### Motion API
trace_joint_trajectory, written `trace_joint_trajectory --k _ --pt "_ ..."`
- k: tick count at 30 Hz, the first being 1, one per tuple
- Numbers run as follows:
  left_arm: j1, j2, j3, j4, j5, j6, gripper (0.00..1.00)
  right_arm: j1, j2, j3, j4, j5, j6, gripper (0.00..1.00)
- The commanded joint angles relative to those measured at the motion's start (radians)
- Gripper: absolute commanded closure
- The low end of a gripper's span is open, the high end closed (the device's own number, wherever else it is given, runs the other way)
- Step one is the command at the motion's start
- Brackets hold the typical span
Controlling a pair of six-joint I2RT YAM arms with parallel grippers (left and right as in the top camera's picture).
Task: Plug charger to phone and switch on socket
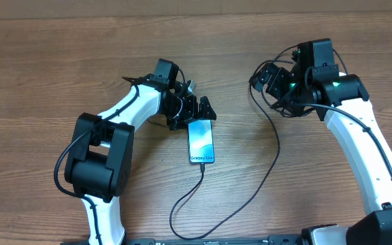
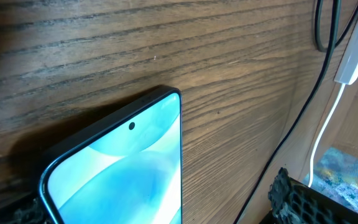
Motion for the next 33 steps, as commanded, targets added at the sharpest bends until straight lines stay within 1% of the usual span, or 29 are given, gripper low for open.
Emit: trace_joint_trajectory --k 1,6,13,18,21,25,28,33 --pt "0.002 0.035 -0.025 -0.023 -0.136 0.012 0.00 0.002 -0.012 -0.002 0.002 0.011 -0.008 0.00" --pt "0.005 0.035 -0.025 -0.048 -0.234 -0.023 0.00 0.002 -0.012 -0.002 0.000 0.012 -0.008 0.00" --pt "0.007 0.034 -0.020 -0.052 -0.297 -0.022 0.00 0.002 -0.012 -0.002 -0.002 0.012 -0.009 0.00" --pt "0.024 0.029 0.009 -0.114 -0.343 -0.019 0.00 0.002 -0.012 -0.002 -0.008 0.020 -0.009 0.00" --pt "0.036 0.011 0.060 -0.191 -0.401 0.021 0.00 0.002 -0.012 -0.002 -0.014 0.034 -0.009 0.00" --pt "0.038 -0.037 0.176 -0.353 -0.591 0.024 0.00 0.002 -0.012 -0.002 -0.006 0.037 -0.008 0.00" --pt "0.033 -0.101 0.296 -0.479 -0.695 0.044 0.00 0.002 -0.012 -0.002 -0.006 0.038 -0.008 0.00" --pt "0.031 -0.214 0.430 -0.585 -0.712 0.047 0.00 0.002 -0.012 -0.002 -0.005 0.052 -0.008 0.00"
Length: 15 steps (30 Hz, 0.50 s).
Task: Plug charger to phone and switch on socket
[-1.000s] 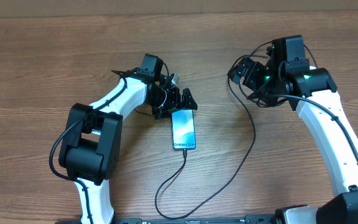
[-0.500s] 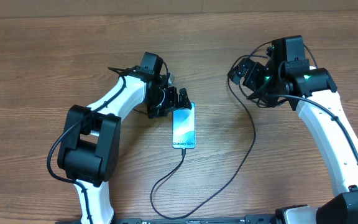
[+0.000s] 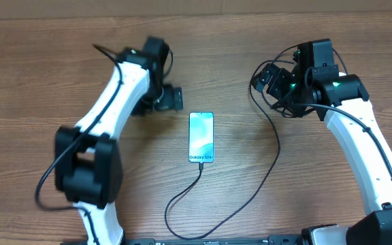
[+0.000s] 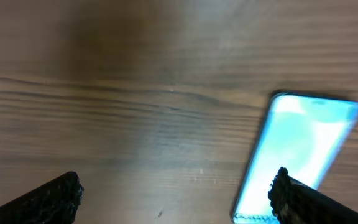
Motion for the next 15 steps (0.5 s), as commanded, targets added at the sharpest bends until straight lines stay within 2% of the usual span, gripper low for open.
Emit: trace_joint_trajectory --k 1,8,15 --pt "-0.006 -0.150 0.114 -0.043 -0.077 0.023 0.00 0.002 -0.012 -0.001 0.005 0.026 -0.009 0.00" --pt "-0.007 -0.330 0.154 -0.117 -0.062 0.023 0.00 0.002 -0.012 -0.001 0.005 0.026 -0.009 0.00" --pt "-0.007 -0.378 0.154 -0.119 -0.063 0.023 0.00 0.002 -0.012 -0.001 0.005 0.025 -0.008 0.00"
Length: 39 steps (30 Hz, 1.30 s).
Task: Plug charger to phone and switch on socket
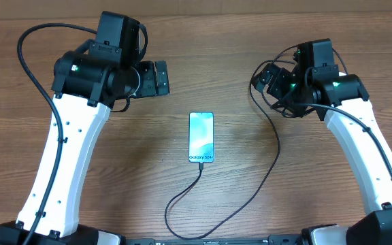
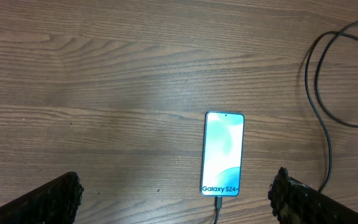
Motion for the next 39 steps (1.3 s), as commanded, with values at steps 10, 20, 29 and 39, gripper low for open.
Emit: trace_joint_trajectory --k 10,20,29,39 --pt "-0.007 0.008 0.008 0.001 -0.020 0.019 0.00 0.002 -0.012 -0.001 0.005 0.007 -0.009 0.00" --pt "-0.007 0.008 0.008 0.002 -0.020 0.019 0.00 -0.174 -0.012 0.043 -0.064 -0.005 -0.098 0.00" --pt "-0.007 0.008 0.008 0.002 -0.020 0.019 0.00 -0.513 0.010 0.061 -0.046 -0.016 -0.245 0.00" --pt "-0.007 0.008 0.008 0.002 -0.020 0.019 0.00 -0.650 0.130 0.061 0.118 -0.076 -0.350 0.00"
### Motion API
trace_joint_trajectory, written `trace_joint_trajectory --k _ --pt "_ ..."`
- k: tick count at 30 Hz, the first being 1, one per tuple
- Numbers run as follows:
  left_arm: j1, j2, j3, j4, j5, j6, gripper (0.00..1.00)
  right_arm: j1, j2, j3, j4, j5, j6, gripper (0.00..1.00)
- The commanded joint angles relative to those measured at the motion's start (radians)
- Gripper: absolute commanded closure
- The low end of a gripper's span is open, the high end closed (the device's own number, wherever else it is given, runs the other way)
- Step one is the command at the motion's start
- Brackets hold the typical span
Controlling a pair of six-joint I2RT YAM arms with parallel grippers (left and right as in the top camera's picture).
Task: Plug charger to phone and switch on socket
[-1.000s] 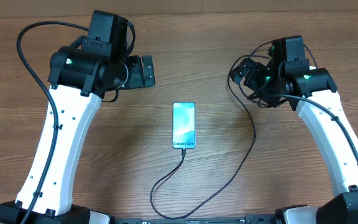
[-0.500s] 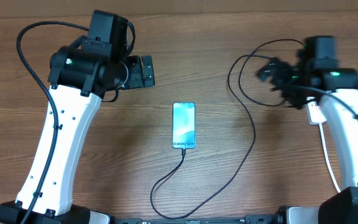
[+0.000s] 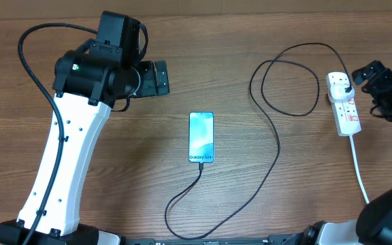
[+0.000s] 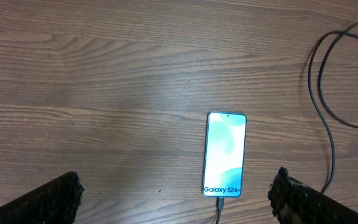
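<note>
The phone (image 3: 201,137) lies face up in the middle of the table with its screen lit, and it also shows in the left wrist view (image 4: 225,154). The black charger cable (image 3: 278,146) is plugged into the phone's bottom end and loops to a black plug (image 3: 341,83) seated in the white socket strip (image 3: 346,109) at the right. My left gripper (image 3: 156,78) hangs open high above the table to the left of the phone; its fingertips (image 4: 55,199) hold nothing. My right gripper (image 3: 380,85) is at the right edge, just right of the strip and apart from it.
The strip's white lead (image 3: 359,170) runs down the right side toward the front edge. The black cable makes a wide loop (image 3: 284,82) between phone and strip. Bare wooden tabletop (image 3: 46,204) lies at the left.
My right gripper has moved from over the cable loop to the table's right edge, uncovering the white socket strip with the plug in it. The left arm and the phone have not moved.
My left gripper was low at the phone's top end, with the cable in the phone. It then stood off to the left, and later hung high and open. My right gripper stayed over the socket area throughout and now sits beside the uncovered strip.
</note>
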Motion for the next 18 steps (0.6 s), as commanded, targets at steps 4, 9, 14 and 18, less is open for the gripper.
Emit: trace_joint_trajectory --k 4,9,14,18 --pt "-0.007 0.005 0.008 0.001 -0.013 0.019 0.00 0.002 0.117 0.032 0.087 -0.025 -0.064 0.00" --pt "-0.007 0.005 0.008 0.002 -0.014 0.019 0.00 0.001 0.217 0.032 0.150 -0.026 -0.065 0.00" --pt "-0.007 0.005 0.008 0.002 -0.014 0.019 0.00 0.001 0.283 0.032 0.196 -0.026 -0.099 0.00" --pt "-0.007 0.005 0.008 0.002 -0.014 0.019 0.00 0.002 0.322 0.031 0.217 -0.026 -0.117 0.00"
